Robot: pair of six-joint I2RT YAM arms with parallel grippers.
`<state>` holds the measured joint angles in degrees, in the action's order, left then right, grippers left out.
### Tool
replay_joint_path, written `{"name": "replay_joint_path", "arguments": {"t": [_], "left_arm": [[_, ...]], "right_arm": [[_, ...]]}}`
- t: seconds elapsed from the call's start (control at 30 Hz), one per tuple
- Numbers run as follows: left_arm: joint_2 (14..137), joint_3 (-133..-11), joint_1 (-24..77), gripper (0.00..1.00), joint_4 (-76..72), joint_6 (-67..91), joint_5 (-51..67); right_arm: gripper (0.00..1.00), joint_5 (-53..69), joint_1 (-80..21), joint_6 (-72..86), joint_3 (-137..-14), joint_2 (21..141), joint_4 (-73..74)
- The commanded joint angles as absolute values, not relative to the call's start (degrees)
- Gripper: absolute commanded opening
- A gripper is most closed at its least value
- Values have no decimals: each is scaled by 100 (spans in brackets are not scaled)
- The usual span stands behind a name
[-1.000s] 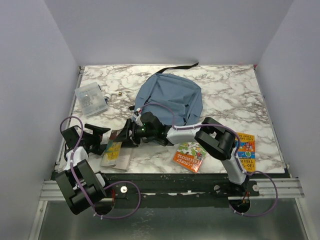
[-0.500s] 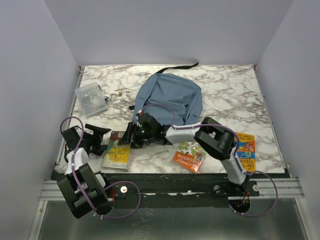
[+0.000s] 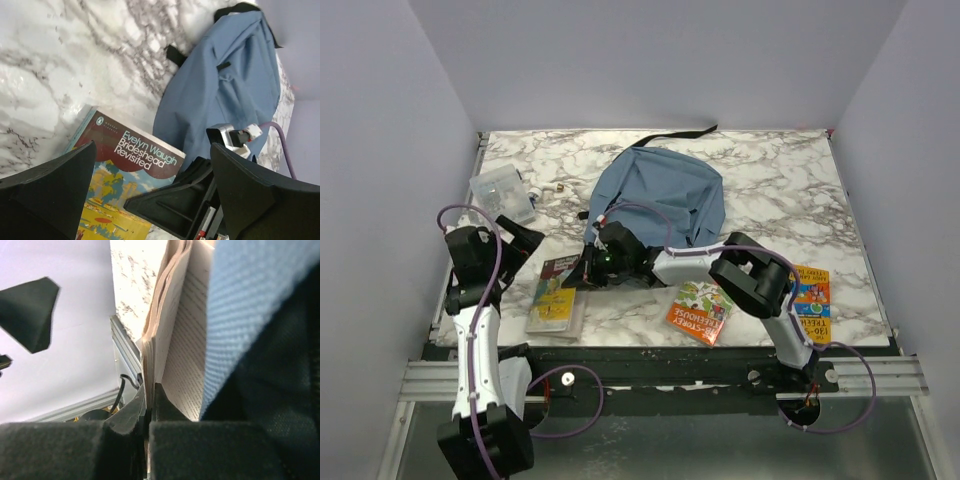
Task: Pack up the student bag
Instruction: Pick up the book from the center of the board.
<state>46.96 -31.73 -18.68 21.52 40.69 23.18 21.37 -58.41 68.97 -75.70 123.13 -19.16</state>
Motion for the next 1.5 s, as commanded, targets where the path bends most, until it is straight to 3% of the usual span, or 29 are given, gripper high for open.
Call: {"name": "replay_joint_path", "arguments": {"t": [0.0,0.13,0.6,1.07,1.2,1.37,1.47], "left_arm": [[4189,-3708,-1688,98,2647,3375,1587],[4124,-4445,-1691,98,3110,2785,1774],[4039,-5196,-1688,98,3623,3109,1857],[4118,-5652,-1688,98,3671,3435,2593],[4182,-5327,-1689,98,3052,3773,3536],[4366,-4305,-1679,97,1123,5171,5082],[4509,-3773,-1577,96,206,5803,5376]], "right_arm": [[1,2767,-5635,6635,-7780,12280,-2685],[1,3706,-5398,6796,-7939,12013,-3460],[1,4297,-4839,8245,-8227,11478,-4868],[1,4351,-4212,8086,-8347,10322,-4430],[1,4297,-3963,7922,-8062,9767,-4044],[1,3748,-3893,7335,-7848,9184,-2668],[1,3296,-3892,7176,-7604,9055,-2139]]}}
